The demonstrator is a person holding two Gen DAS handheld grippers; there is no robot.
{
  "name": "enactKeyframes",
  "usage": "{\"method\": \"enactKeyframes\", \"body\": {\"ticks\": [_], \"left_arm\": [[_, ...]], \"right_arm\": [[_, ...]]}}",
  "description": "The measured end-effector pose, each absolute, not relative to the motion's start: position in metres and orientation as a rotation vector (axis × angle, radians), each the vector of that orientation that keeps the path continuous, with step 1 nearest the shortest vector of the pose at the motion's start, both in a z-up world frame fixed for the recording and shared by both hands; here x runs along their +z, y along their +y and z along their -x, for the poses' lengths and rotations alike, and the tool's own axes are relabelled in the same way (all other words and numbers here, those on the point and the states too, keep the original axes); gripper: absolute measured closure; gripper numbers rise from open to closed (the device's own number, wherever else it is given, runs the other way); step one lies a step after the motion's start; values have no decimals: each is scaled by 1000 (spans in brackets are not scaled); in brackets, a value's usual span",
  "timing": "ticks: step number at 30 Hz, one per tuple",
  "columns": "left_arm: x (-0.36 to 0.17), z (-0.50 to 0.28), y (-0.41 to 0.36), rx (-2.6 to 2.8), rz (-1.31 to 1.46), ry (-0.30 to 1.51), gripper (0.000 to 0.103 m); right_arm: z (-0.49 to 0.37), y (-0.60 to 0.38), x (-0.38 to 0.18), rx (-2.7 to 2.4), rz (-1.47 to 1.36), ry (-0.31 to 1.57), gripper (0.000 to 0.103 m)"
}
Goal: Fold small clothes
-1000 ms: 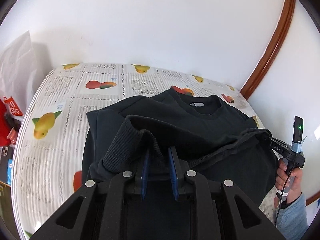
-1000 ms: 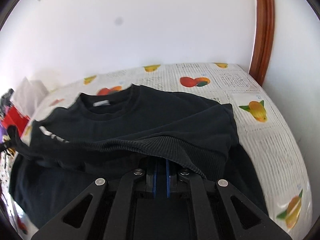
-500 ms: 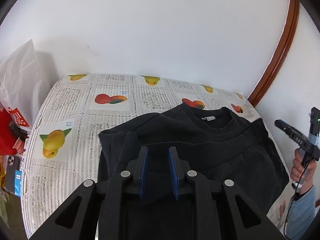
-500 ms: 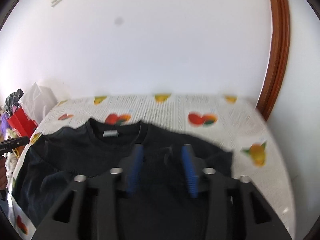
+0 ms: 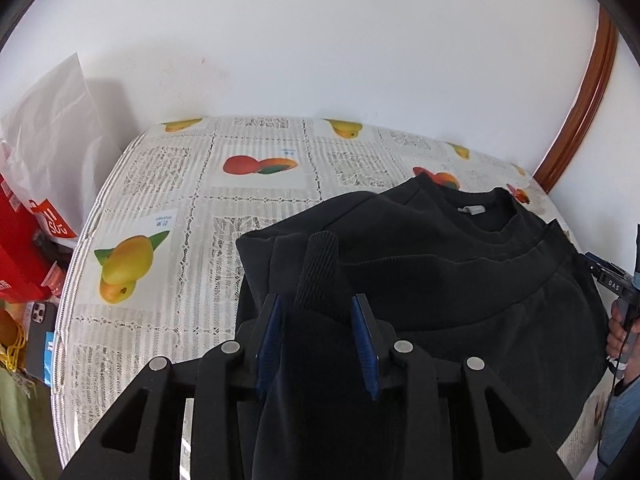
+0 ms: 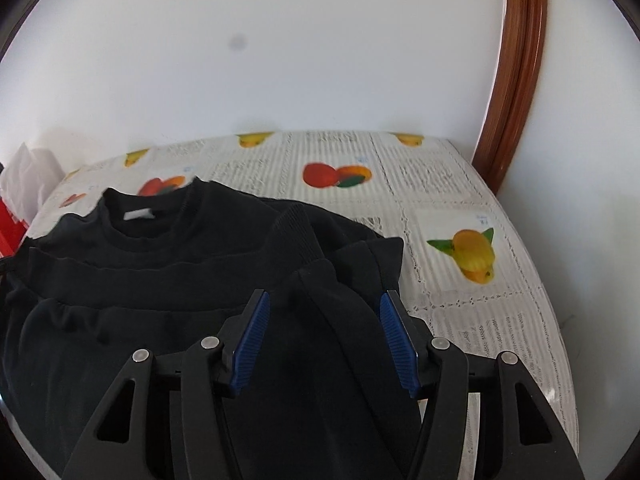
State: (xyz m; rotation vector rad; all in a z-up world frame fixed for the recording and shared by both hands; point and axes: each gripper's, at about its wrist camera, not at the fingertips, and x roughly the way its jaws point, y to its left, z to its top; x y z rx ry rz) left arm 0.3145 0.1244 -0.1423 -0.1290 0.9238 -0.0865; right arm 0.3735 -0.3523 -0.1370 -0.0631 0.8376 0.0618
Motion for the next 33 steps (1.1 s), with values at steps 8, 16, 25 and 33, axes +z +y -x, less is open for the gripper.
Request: {"method": "enactKeyframes", "body": {"ticks": [8,16,25,33], "left_arm": [[-131,-306,118,-27,80,822,91],[-149,-320,121,-14,141,893,90],[-149,-314,118,-1,147,927,82],[-129,-277,119,3,138,909,73]], "right_arm": [[-386,-333,-145,118,139,813,93],[-396,-361,-156,51,-13,839,94],[-381,-355,-143,-57,56,863,68],[-326,-315,-117,62,18,848,57]]}}
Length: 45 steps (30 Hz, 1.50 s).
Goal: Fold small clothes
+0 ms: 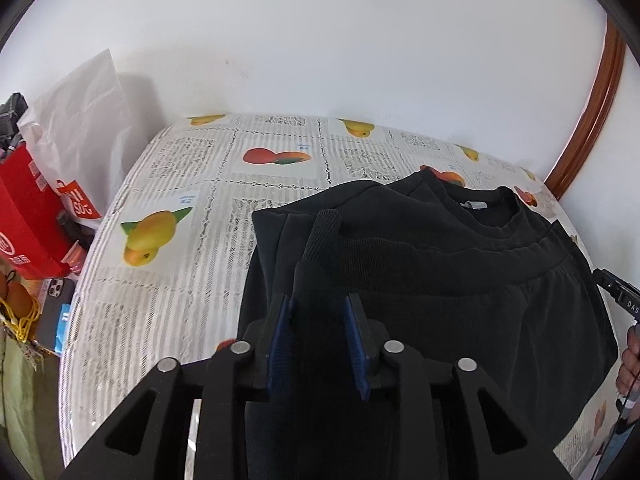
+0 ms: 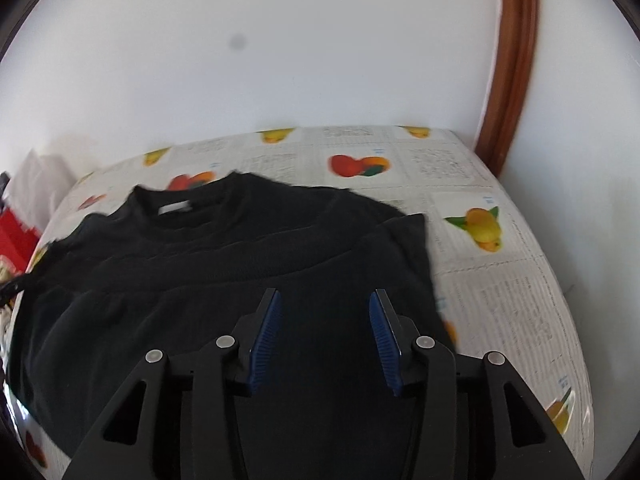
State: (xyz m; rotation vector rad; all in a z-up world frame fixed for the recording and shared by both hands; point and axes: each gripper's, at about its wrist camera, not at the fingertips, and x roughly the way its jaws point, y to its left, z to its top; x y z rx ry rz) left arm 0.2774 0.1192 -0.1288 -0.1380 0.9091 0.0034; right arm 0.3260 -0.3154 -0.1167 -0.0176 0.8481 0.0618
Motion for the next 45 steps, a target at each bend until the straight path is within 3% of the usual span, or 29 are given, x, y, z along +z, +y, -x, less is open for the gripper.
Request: {"method": "enactKeyframes", "body": {"ticks": [8,9,11,12,33,45], "left_arm": [[-114,-218,127,-9,145,896,72],[-114,-210,130,-5,146,898,68],[-115,-193,136,-1,148,899,38],[-115,-185,138,-11,153,892,36],[-152,-94,161,46,161,908,31],[-174,-63,209,19,252,978,31]], "right_arm": [[-292,-224,-125,187,48,845,57],[-290,-213,-130,198,60,846,56],[-289,-194,-143,201,83,860,54],[-289,-188,-151,189,93,876,54],[-143,-182,-160,127,189,823,50],[-134,-51,-159,435,286,808,46]]}}
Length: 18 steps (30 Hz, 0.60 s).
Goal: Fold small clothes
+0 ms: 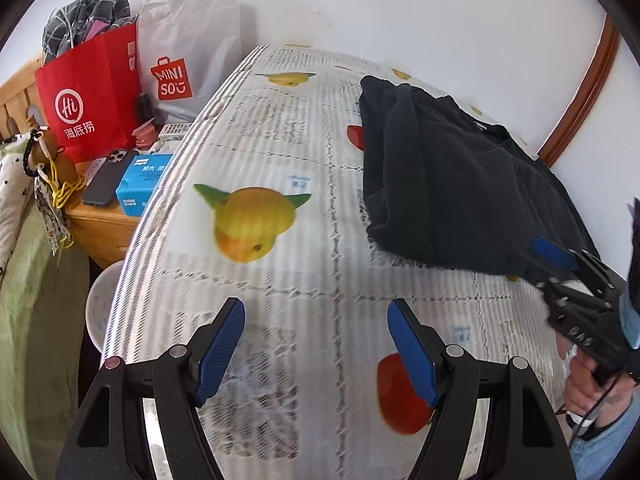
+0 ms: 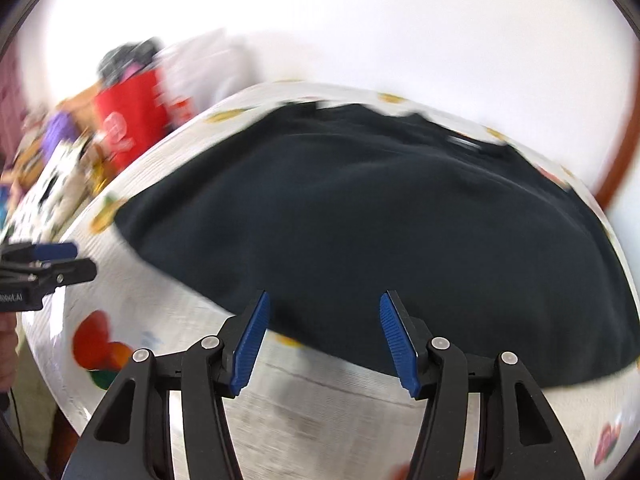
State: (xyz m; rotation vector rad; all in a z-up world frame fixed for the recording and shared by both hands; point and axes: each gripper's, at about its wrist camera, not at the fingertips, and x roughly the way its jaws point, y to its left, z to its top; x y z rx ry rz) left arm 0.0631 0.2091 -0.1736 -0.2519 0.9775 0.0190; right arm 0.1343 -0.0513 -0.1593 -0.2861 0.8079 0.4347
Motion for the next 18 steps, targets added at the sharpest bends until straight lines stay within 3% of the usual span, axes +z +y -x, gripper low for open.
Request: {"method": "enactKeyframes", "body": {"ticks": [15,16,18], "left_arm": [[-177,-45,239,-52,293,960,31],[-178,-45,239,-57,292,957,31],[-179,-44,238,-65,281,952,31]], "right_arm": [[-135,76,-181,575,478,752,32],[-138,79,-180,569,470,757,34],[-145,79,-177,548,463,751,52]]}}
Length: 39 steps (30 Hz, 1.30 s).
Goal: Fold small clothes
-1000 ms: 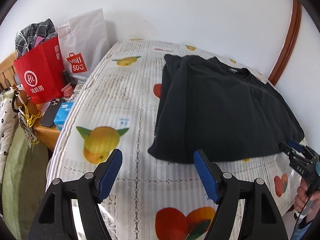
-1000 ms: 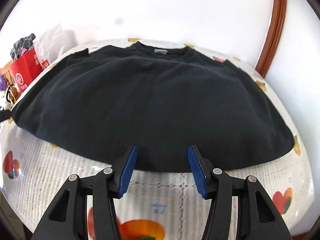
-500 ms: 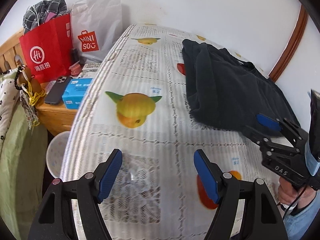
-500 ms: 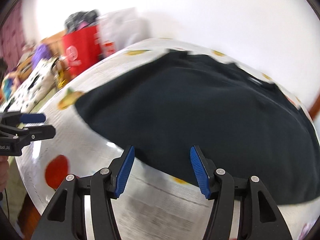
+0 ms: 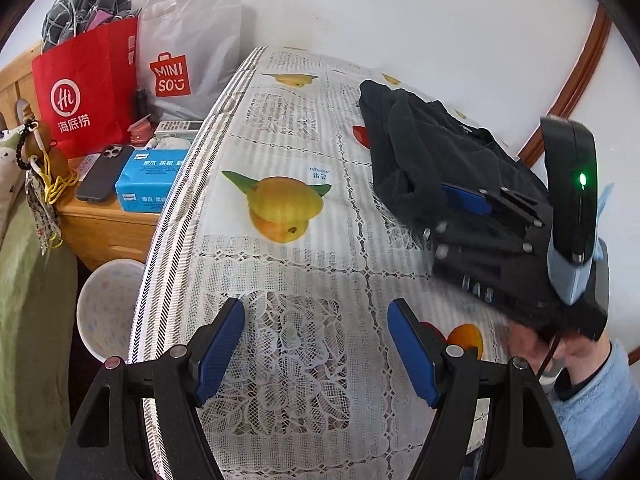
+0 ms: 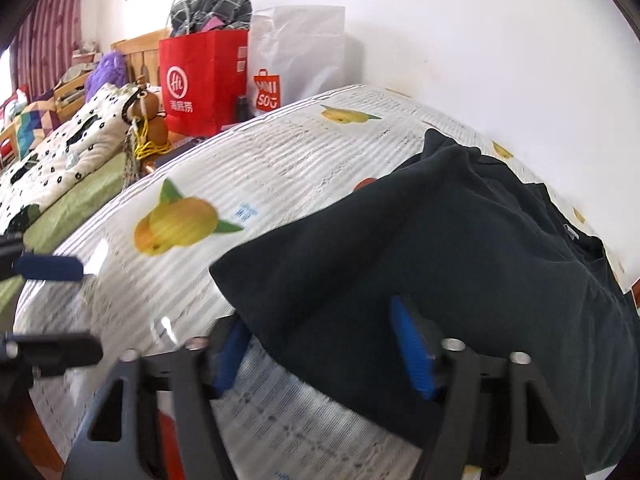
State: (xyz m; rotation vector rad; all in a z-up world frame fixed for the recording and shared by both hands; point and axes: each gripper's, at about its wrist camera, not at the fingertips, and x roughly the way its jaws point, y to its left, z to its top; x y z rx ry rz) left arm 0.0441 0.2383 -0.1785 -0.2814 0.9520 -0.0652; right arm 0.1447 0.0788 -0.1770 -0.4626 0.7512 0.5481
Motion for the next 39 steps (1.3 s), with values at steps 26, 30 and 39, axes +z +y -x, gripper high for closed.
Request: {"method": "enactKeyframes", "body": {"ticks": [26,30,39], "left_arm": [[-149,-114,53,-345,68,908,30],[-155,-120,10,-449,52,930,30],[-170,-128,-46,-429,-49,915,29]], "right_arm": [[-190,-232,-127,210,-320,631,91],[-180,-254,-153,205,-309,698,90],[-182,-268,-149,283,-295,746,60]]}}
